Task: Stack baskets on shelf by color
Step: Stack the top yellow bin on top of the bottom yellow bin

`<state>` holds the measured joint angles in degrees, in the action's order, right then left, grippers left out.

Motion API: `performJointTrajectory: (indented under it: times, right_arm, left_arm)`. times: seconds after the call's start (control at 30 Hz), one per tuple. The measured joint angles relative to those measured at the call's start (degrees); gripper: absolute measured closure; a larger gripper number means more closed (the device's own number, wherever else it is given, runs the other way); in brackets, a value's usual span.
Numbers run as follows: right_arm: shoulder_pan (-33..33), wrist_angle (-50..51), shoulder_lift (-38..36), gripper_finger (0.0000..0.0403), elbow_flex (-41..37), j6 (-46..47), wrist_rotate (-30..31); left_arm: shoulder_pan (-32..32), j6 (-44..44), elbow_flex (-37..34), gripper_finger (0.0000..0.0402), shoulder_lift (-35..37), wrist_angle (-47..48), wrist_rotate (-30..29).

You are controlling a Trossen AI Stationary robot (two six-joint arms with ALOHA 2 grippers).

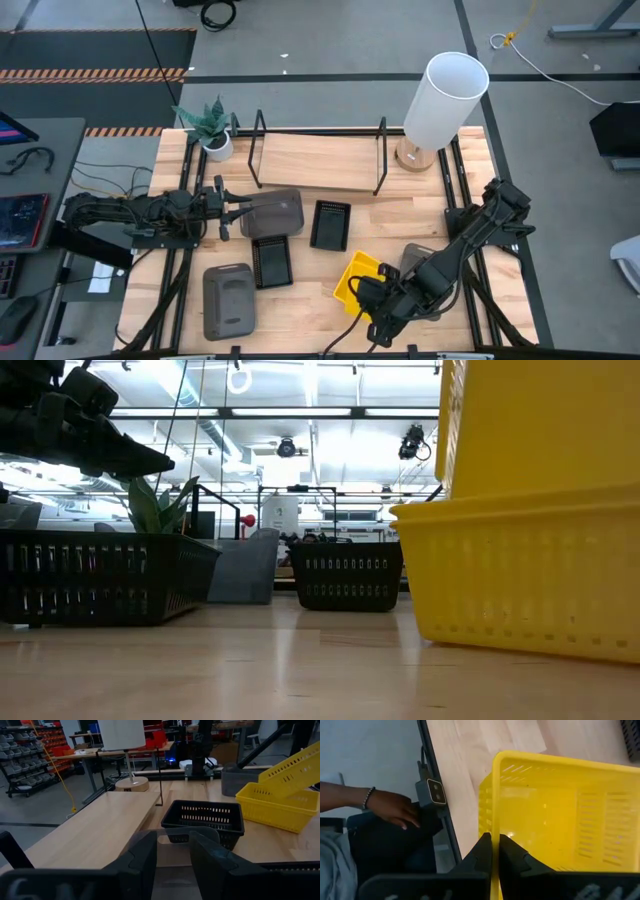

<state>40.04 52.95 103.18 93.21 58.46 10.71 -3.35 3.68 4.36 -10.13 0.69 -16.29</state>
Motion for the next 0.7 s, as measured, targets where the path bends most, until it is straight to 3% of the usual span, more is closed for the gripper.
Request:
performJointTrajectory:
  times: [0.7]
  right_arm:
    - [-3.81, 11.22, 8.28, 0.0387, -0.11, 0.17, -0.10]
  left_arm:
    - [0.00, 0.02, 0.00, 0.0280, 0.02, -0.04, 0.00]
